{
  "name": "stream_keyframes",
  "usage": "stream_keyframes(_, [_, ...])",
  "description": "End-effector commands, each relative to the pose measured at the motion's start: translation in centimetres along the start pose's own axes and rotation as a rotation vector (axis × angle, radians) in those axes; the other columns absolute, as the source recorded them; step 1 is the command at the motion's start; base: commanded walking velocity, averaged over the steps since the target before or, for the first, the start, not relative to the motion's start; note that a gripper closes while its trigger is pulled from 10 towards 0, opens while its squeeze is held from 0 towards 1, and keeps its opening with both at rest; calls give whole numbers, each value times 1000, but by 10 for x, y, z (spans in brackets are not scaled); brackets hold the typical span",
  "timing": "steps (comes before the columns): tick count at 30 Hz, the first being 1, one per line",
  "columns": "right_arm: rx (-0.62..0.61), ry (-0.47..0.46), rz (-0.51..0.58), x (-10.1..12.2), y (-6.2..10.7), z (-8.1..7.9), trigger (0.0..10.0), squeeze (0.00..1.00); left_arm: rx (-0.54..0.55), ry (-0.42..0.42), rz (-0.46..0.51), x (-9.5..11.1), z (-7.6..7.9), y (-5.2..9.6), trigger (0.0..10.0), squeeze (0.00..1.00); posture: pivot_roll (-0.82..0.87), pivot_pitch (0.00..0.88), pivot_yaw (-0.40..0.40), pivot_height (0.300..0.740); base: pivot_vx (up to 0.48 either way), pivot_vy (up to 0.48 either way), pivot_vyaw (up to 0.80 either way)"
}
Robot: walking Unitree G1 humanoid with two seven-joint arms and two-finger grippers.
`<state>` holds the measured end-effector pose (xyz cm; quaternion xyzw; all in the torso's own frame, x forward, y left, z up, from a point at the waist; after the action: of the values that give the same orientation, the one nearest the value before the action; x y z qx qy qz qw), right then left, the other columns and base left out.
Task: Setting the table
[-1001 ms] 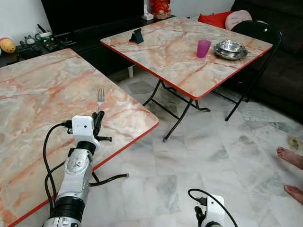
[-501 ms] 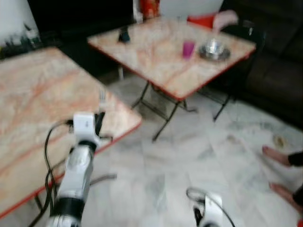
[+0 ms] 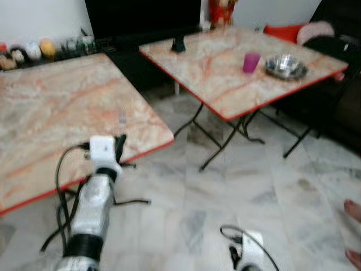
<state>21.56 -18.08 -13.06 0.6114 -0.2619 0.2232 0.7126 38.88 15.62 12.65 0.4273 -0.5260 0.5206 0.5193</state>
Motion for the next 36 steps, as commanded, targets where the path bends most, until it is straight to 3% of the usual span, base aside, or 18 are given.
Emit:
stream_keyframes(1, [9,-6,16,8,-1,-6,10000,0,20,-38,3,5,-10,-1,10000,0,32,0,-47,740,0,0,800])
stream_keyframes(13, [10,1,20,10,-2,-4,10000,0,32,-12,-31,-6,-6,2,10000,0,33,0,-56,740,0,0,800])
stream_keyframes(36, [11,-15,18,9,-2,-6,10000,0,17,-20,-15,-2,-1,-3,10000,0,34,0,-58,740,0,0,800])
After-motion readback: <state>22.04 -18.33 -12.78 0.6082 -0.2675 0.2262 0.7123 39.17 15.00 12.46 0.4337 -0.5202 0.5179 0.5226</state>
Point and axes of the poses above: a point about 5 cm out from each wrist's last joint towards the gripper, its own y axis pointing back from the gripper into the wrist, its own x axis along the axis of the wrist's last joint, z = x × y, the point moved 6 cm from there along -y, pointing out of the wrist towards the gripper, and after that the axes turned 6 degrees about y, right-handed, at the moved point
